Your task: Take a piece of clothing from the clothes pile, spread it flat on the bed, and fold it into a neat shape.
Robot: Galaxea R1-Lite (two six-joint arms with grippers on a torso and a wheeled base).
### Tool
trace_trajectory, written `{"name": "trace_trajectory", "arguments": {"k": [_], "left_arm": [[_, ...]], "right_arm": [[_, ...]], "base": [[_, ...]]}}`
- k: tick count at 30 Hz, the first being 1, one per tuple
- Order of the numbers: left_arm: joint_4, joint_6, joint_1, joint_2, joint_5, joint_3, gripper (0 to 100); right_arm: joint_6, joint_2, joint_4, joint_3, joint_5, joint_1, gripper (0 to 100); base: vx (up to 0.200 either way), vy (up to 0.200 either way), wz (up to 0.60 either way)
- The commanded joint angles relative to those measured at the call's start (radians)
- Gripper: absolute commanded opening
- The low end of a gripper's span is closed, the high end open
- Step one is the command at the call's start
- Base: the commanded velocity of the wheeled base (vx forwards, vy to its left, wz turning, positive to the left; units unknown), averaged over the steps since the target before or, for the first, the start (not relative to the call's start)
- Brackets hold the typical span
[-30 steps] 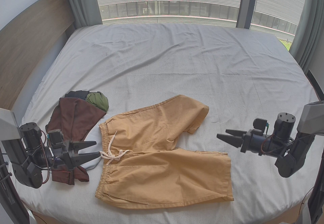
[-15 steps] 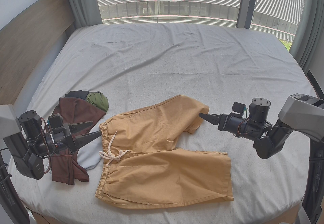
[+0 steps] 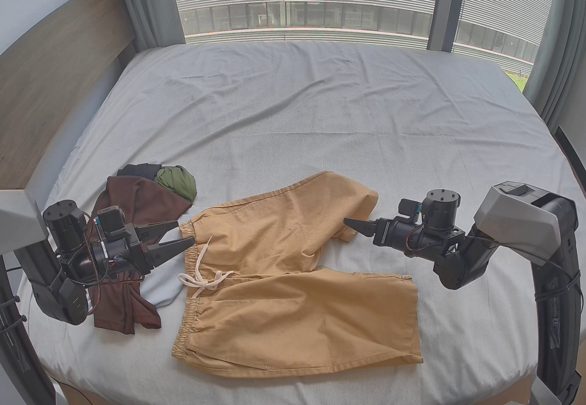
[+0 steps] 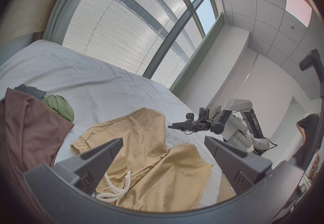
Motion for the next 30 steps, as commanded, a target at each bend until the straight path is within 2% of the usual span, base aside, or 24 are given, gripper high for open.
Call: {"name": "trace_trajectory", "arguments": {"k": [1, 7, 14, 23, 30], "left_arm": [[-0.001, 0.001, -0.001, 0.010, 0.000, 0.004, 100], [-0.001, 0.001, -0.001, 0.018, -0.001, 0.006, 100], [-0.001, 0.003, -0.001, 0.019, -0.001, 0.011, 100], [-0.001, 0.004, -0.003, 0.018, -0.001, 0.020, 100], [-0.001, 0.004, -0.003, 0.018, -0.001, 0.024, 100]], "right_arm": [[0.002, 0.048, 0.000, -0.014, 0.000, 0.008, 100], [0.002, 0.081, 0.003, -0.040, -0.003, 0.011, 100], [0.002, 0.130, 0.023, -0.103, -0.046, 0.025, 100], [0.003, 0.149, 0.025, -0.111, -0.051, 0.031, 100], [0.003, 0.190, 0.023, -0.149, -0.085, 0.039, 100]], "base": [[0.000, 0.000, 0.00], [0.000, 0.000, 0.00], [0.000, 0.000, 0.00], [0.000, 0.000, 0.00], [0.000, 0.000, 0.00]]}}
